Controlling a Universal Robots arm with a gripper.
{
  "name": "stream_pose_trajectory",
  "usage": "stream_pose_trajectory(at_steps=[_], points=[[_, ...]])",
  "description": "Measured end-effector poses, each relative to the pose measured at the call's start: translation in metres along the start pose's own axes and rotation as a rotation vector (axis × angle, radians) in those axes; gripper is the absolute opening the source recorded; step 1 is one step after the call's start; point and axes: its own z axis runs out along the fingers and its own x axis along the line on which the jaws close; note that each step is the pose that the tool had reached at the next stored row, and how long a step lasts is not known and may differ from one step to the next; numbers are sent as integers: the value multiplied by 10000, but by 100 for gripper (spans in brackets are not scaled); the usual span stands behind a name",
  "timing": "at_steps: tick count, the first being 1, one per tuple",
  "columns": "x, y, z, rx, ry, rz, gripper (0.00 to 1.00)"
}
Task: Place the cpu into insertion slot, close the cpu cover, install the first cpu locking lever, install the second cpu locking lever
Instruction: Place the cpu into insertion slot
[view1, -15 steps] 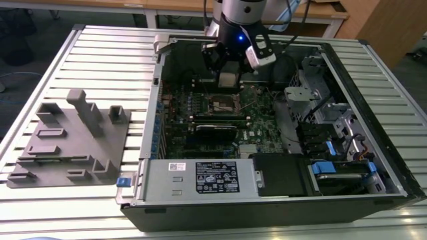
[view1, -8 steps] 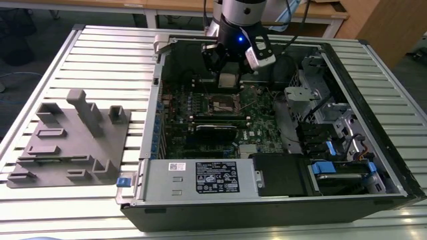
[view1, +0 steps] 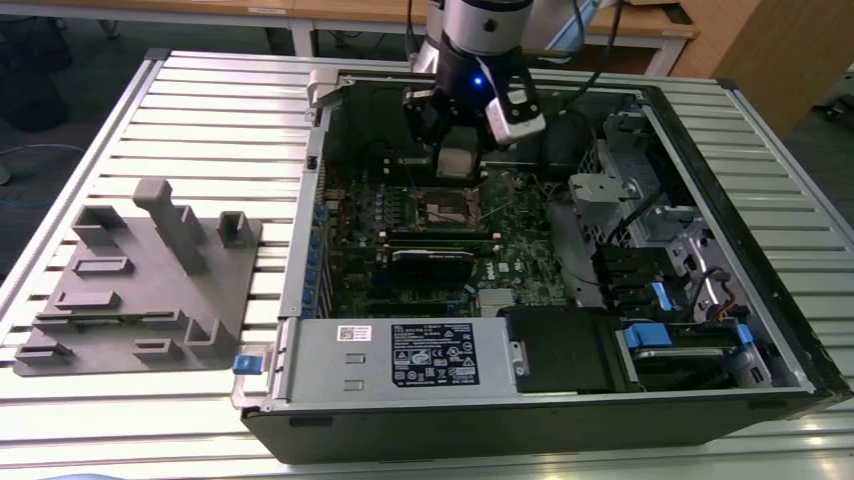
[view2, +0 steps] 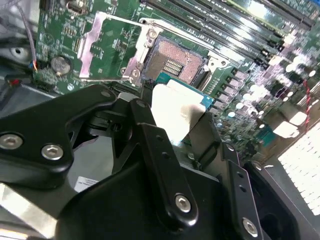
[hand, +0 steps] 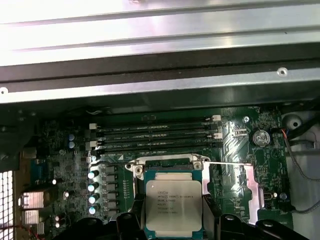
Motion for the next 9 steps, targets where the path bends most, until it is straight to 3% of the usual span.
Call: stream_pose_trajectory(at_steps=[9], points=[[-1, -6, 60, -11, -143, 1629, 54]])
